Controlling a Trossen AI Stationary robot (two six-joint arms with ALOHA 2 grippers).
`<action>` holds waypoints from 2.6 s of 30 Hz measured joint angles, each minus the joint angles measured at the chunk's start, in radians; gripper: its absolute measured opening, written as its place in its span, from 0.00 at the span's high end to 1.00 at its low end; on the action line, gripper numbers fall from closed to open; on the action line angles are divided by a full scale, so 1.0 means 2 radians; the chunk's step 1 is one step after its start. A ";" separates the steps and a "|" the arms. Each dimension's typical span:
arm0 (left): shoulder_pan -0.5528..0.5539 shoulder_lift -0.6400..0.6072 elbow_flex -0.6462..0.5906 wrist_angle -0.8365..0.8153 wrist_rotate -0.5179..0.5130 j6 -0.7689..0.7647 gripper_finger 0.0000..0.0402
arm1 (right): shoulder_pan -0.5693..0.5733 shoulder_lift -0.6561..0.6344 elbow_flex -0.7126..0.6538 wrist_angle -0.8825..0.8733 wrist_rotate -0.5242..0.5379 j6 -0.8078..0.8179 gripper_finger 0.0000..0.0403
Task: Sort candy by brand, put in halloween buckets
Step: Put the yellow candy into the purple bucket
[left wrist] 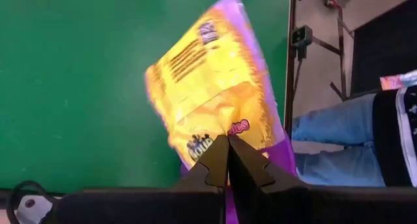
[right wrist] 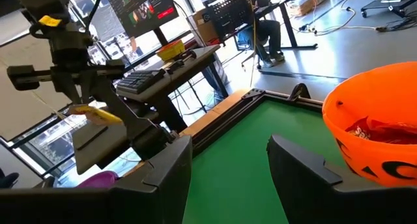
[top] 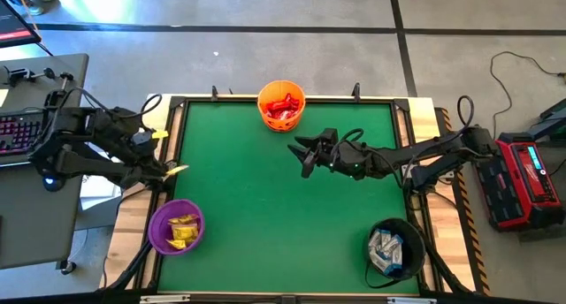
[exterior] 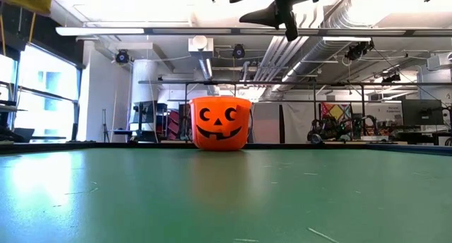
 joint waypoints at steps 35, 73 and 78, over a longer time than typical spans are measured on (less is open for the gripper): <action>-0.158 0.045 -0.152 0.098 0.195 -0.065 1.00 | 0.000 0.000 0.000 -0.014 -0.004 0.009 0.53; -0.490 0.239 -0.180 0.183 -0.090 -0.251 0.96 | 0.018 0.000 0.000 -0.034 -0.004 -0.015 0.53; -0.498 0.247 -0.180 0.210 -0.088 -0.261 0.85 | 0.018 0.000 0.000 -0.035 -0.017 -0.045 0.53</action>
